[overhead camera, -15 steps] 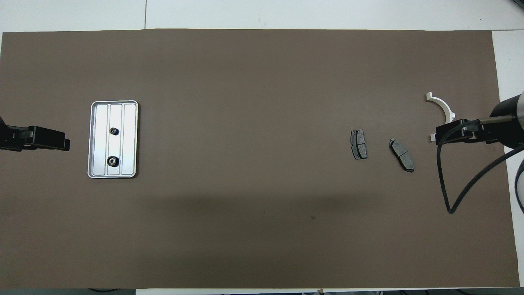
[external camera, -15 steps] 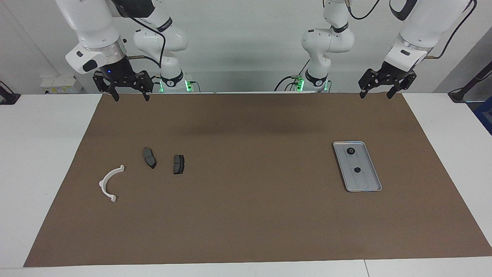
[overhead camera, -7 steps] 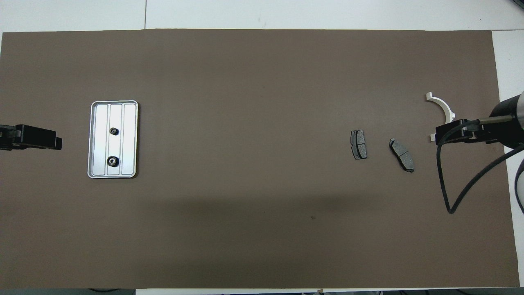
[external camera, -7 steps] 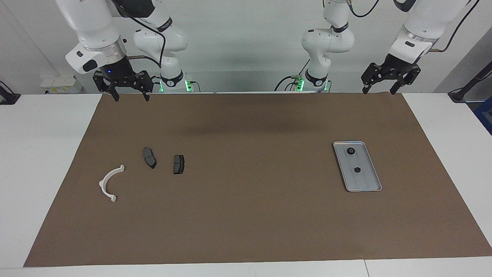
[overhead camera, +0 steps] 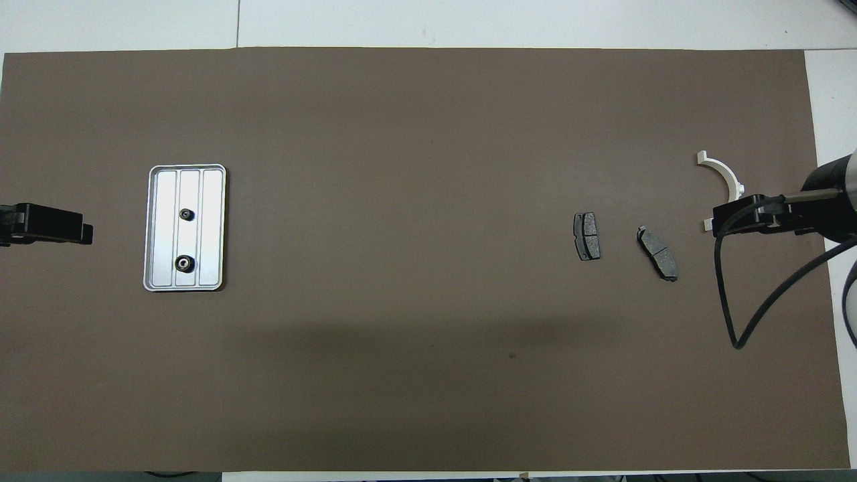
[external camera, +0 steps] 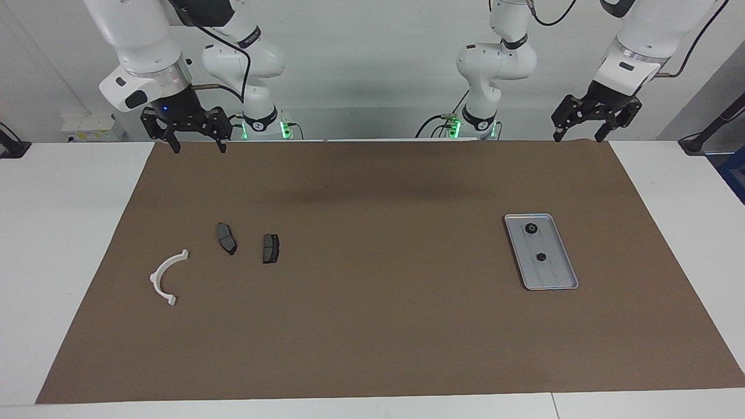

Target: Pick bearing gear from pile to tray

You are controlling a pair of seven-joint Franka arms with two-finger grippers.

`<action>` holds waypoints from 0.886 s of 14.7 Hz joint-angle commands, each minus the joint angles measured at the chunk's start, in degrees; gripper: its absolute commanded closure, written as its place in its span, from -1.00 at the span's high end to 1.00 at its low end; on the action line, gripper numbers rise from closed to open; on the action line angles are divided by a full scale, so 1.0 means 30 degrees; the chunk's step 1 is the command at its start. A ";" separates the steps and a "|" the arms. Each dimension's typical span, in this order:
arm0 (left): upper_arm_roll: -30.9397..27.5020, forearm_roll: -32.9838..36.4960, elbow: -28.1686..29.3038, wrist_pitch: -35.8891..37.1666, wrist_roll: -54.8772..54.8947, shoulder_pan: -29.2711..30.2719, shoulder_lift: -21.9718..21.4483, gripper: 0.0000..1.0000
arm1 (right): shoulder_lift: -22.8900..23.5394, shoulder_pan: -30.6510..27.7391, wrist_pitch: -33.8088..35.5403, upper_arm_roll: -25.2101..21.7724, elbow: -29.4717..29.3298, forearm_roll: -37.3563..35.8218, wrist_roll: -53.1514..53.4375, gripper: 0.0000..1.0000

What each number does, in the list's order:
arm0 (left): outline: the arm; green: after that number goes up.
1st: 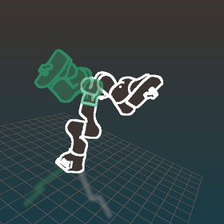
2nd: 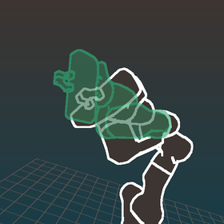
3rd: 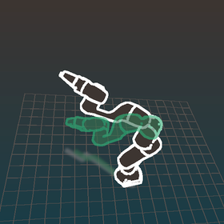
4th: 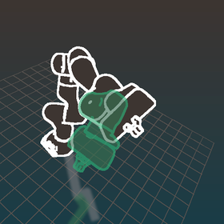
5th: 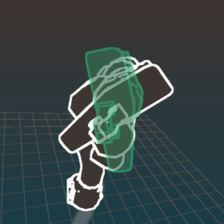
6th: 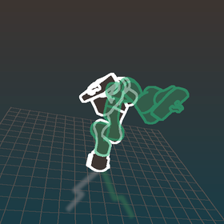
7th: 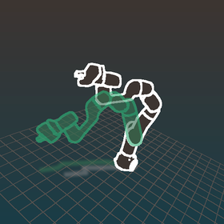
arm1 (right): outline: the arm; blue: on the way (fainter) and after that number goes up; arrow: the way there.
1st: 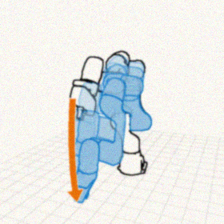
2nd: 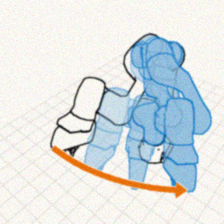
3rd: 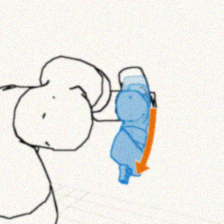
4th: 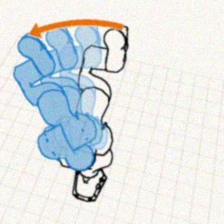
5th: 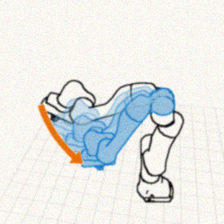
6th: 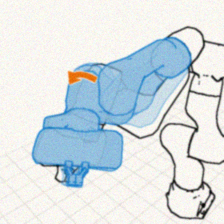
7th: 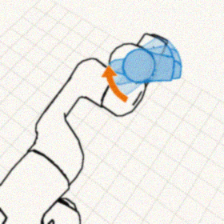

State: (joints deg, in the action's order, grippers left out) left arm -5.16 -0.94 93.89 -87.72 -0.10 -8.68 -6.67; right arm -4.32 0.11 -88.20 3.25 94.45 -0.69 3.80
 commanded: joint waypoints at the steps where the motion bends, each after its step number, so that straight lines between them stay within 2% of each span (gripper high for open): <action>1: -0.0096 0.0548 -0.0066 -0.0056 0.0062 -0.0328 -0.0060 1.00 | -0.0231 -0.0184 -0.0219 0.0090 0.0187 0.0406 0.0227 1.00; 13: 0.0079 0.1281 -0.0154 -0.0115 0.0062 -0.0387 -0.0031 1.00 | -0.0231 -0.0213 -0.0219 0.0090 0.0158 0.0406 0.0198 1.00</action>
State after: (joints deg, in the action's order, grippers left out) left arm -4.46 1.61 93.89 -87.87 -0.07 -8.81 -6.67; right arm -4.32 0.11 -88.20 3.25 94.45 -0.69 3.80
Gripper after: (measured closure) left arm 0.000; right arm 0.000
